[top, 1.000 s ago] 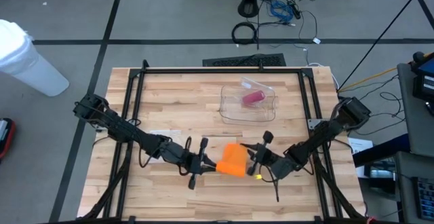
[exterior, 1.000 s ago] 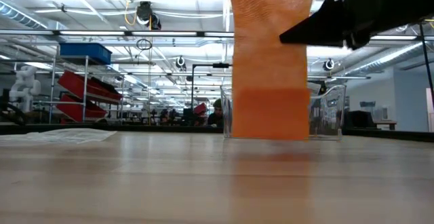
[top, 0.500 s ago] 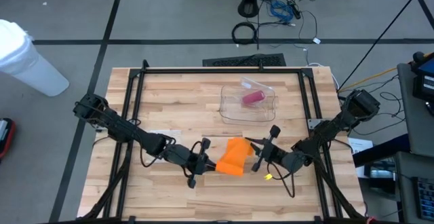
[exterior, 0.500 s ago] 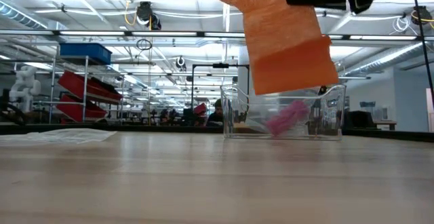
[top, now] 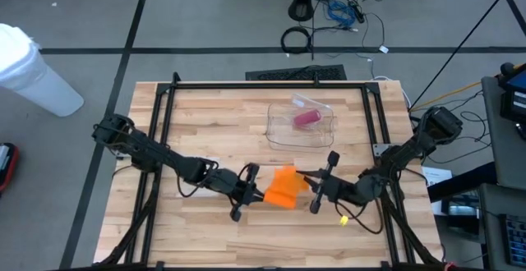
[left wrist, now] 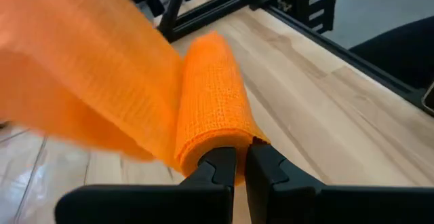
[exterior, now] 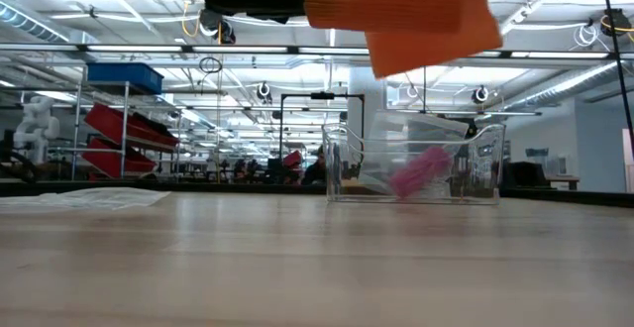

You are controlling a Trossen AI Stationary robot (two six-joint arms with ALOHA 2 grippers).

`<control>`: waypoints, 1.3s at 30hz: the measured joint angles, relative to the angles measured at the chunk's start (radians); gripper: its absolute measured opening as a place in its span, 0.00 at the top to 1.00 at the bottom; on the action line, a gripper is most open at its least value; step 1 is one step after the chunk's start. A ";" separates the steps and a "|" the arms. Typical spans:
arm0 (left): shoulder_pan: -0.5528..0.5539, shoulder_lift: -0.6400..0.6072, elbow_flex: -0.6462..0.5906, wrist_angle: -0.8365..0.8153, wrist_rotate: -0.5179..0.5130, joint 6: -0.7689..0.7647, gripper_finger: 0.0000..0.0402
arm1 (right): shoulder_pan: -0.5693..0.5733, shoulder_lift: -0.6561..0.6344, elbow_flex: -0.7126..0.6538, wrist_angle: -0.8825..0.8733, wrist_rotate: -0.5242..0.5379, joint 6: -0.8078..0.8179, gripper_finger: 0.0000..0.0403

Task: Roll bandage
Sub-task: Roll the orange bandage

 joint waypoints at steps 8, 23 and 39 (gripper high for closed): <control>0.019 0.000 0.000 -0.001 -0.001 0.000 0.98 | 0.060 0.001 0.004 -0.006 -0.150 -0.059 1.00; 0.057 0.000 -0.001 0.024 -0.122 0.000 0.98 | 0.058 0.030 0.007 -0.089 -0.289 -0.012 0.96; 0.055 0.002 -0.002 0.080 -0.147 0.066 0.98 | 0.076 0.029 0.007 -0.250 -0.414 0.149 0.51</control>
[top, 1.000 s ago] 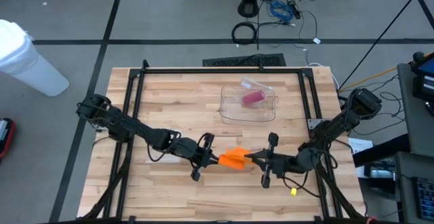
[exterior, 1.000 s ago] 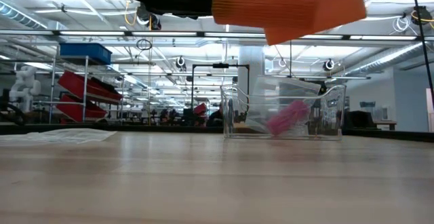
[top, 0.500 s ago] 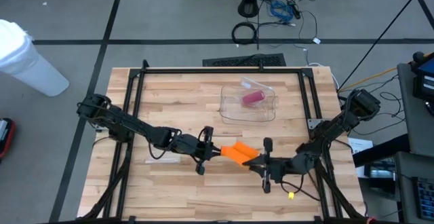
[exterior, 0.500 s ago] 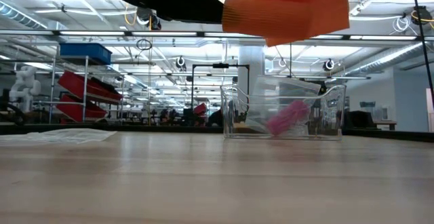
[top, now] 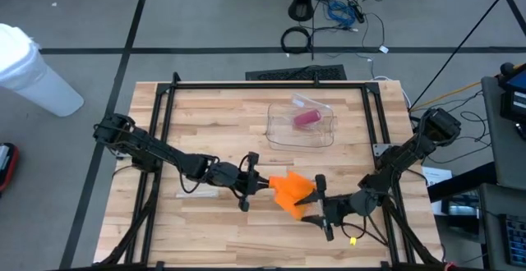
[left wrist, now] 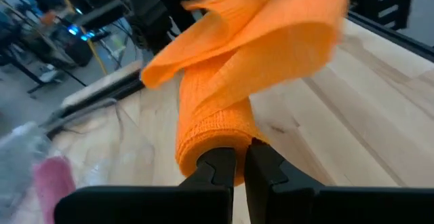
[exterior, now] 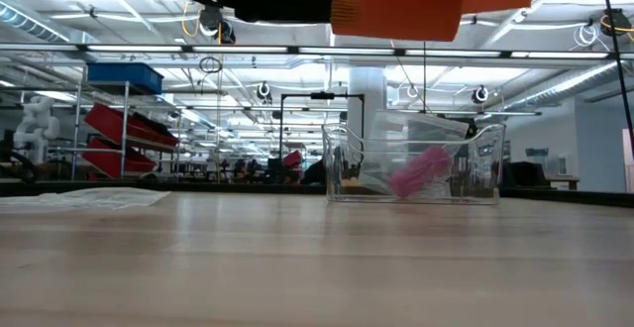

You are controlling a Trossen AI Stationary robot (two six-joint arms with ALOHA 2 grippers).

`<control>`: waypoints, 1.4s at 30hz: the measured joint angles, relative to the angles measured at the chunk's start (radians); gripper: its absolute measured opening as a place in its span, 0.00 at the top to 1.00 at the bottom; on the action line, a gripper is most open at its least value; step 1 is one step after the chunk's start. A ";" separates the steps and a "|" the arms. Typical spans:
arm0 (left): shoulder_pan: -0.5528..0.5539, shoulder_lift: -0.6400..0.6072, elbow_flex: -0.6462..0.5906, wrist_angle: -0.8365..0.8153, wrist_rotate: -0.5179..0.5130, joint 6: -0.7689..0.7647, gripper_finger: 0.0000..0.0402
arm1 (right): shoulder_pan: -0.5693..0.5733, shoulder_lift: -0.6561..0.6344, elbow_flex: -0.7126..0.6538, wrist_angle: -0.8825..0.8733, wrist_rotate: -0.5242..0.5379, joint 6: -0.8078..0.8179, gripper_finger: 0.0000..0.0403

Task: Roll bandage
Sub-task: Roll the orange bandage

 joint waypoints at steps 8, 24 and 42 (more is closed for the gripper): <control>-0.019 0.000 0.000 0.101 -0.122 0.140 0.98 | 0.031 -0.004 0.097 0.029 0.233 -0.483 0.48; -0.072 0.000 0.000 0.132 -0.263 0.593 0.98 | 0.259 -0.049 0.220 -0.056 0.543 0.051 0.48; -0.188 0.000 0.000 0.127 -0.266 0.731 0.98 | 0.134 -0.062 0.044 -0.040 0.492 0.705 0.48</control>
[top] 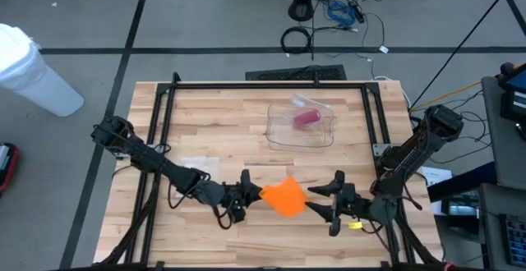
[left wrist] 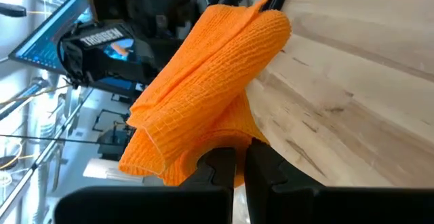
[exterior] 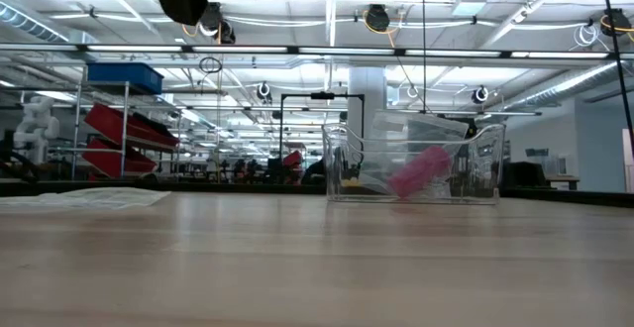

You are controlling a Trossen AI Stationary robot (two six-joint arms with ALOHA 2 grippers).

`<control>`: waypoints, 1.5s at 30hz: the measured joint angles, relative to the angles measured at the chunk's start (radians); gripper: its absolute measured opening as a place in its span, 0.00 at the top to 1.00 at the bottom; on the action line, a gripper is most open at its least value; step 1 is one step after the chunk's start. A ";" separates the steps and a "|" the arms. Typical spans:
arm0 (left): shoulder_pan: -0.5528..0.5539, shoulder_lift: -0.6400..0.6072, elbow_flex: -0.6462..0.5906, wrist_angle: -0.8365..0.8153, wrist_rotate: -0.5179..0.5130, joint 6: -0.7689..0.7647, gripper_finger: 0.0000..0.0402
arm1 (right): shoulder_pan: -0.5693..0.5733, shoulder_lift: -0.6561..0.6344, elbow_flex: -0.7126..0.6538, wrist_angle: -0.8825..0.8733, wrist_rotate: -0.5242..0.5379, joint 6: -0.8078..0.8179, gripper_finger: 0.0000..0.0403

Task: Roll bandage
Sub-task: Roll the orange bandage

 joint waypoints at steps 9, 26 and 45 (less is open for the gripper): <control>-0.020 0.000 0.000 0.000 0.000 0.042 0.98 | -0.042 0.002 -0.095 0.045 -0.067 0.211 0.48; -0.004 0.000 0.000 -0.033 0.000 0.042 0.98 | -0.172 0.002 -0.094 0.049 -0.384 0.248 0.82; 0.057 -0.001 0.001 -0.055 0.028 -0.319 0.97 | -0.155 0.000 -0.054 0.224 -0.508 -0.334 1.00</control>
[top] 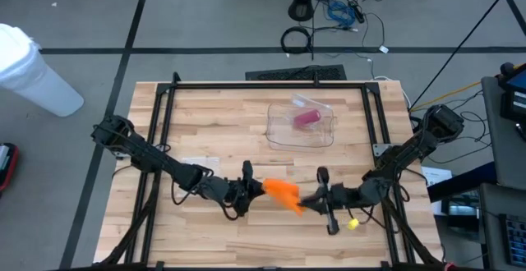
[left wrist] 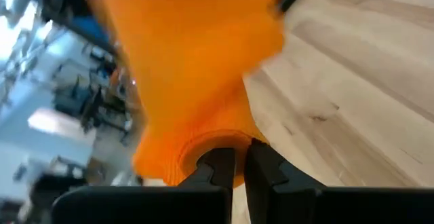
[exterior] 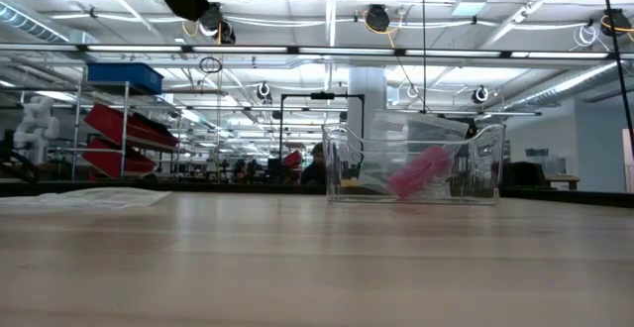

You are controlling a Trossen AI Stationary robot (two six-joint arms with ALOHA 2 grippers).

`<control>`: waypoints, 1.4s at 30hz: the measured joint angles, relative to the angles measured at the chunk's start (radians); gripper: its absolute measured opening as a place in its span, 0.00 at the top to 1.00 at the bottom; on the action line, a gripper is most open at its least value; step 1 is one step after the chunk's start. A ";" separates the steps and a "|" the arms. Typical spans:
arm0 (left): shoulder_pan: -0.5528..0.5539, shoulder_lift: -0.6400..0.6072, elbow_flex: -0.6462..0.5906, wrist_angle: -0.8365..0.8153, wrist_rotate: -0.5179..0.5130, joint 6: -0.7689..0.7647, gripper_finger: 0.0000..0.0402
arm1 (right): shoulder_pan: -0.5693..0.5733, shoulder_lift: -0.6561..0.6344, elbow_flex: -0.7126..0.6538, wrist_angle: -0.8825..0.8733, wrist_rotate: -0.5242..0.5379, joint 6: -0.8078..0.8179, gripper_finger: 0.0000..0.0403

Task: Roll bandage
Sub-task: Roll the orange bandage

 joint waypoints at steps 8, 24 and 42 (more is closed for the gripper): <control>0.048 0.000 0.000 0.004 -0.019 -0.107 0.97 | 0.015 0.004 0.103 -0.353 -0.175 0.149 1.00; 0.061 0.000 0.000 0.012 -0.234 -0.137 0.97 | 0.018 0.026 0.122 -0.396 -0.175 0.203 1.00; 0.067 0.000 0.000 -0.192 -0.117 -0.107 0.97 | 0.073 0.084 0.701 -1.303 0.082 0.111 1.00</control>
